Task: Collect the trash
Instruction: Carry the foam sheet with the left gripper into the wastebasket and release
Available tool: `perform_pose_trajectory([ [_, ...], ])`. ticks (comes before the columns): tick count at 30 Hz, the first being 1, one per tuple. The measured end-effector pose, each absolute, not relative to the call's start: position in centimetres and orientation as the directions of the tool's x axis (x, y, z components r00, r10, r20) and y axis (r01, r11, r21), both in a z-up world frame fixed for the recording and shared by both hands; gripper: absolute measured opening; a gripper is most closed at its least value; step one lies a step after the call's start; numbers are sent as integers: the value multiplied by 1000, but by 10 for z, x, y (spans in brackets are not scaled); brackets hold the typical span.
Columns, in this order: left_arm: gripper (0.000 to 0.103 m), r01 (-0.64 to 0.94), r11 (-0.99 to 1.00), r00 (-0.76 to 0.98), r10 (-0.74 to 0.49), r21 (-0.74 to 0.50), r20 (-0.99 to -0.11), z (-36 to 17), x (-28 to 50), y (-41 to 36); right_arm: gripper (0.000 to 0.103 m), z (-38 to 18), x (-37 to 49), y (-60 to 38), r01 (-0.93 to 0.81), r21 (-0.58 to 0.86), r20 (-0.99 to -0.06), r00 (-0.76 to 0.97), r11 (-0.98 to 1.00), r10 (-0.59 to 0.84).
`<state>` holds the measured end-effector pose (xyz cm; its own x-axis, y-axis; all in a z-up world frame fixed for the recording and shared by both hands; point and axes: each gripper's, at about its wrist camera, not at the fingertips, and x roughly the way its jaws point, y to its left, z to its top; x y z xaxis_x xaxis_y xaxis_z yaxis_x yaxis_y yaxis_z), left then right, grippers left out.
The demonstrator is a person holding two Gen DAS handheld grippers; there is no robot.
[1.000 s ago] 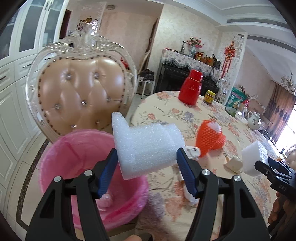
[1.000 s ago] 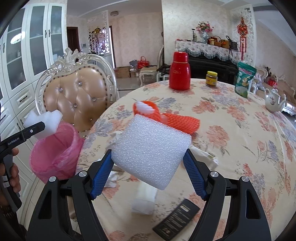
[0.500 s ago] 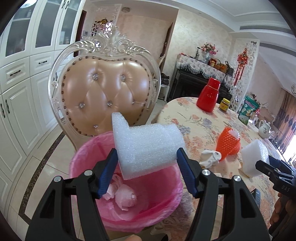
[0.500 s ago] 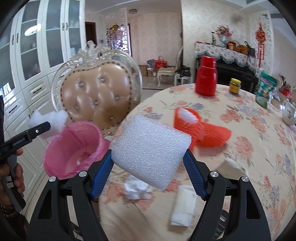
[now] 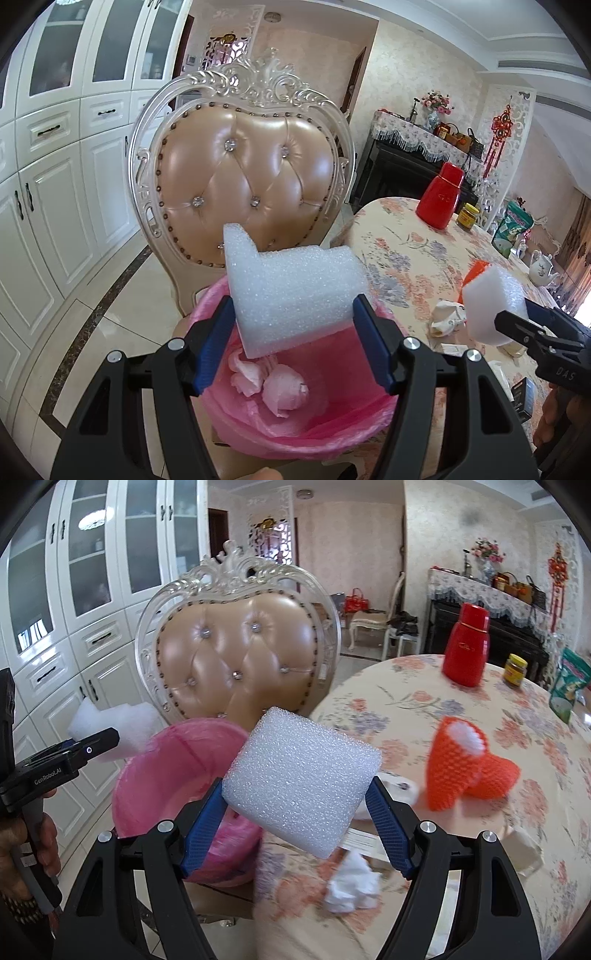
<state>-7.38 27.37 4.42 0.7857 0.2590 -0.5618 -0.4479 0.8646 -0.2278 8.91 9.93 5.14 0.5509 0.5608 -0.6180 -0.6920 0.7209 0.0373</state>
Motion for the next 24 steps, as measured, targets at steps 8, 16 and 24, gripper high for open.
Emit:
perform_pose_trajectory([
  [8, 64, -462, 854, 780, 265, -237, -567, 40, -84, 289, 72, 48, 84, 140, -733, 37, -628, 512, 680, 586],
  [16, 64, -469, 850, 779, 268, -242, -567, 39, -89, 298, 72, 41, 82, 172, -758, 41, -643, 479, 651, 598],
  [24, 64, -479, 843, 775, 273, -247, -570, 38, -94, 307, 73, 33, 85, 191, -773, 41, -661, 455, 634, 597],
])
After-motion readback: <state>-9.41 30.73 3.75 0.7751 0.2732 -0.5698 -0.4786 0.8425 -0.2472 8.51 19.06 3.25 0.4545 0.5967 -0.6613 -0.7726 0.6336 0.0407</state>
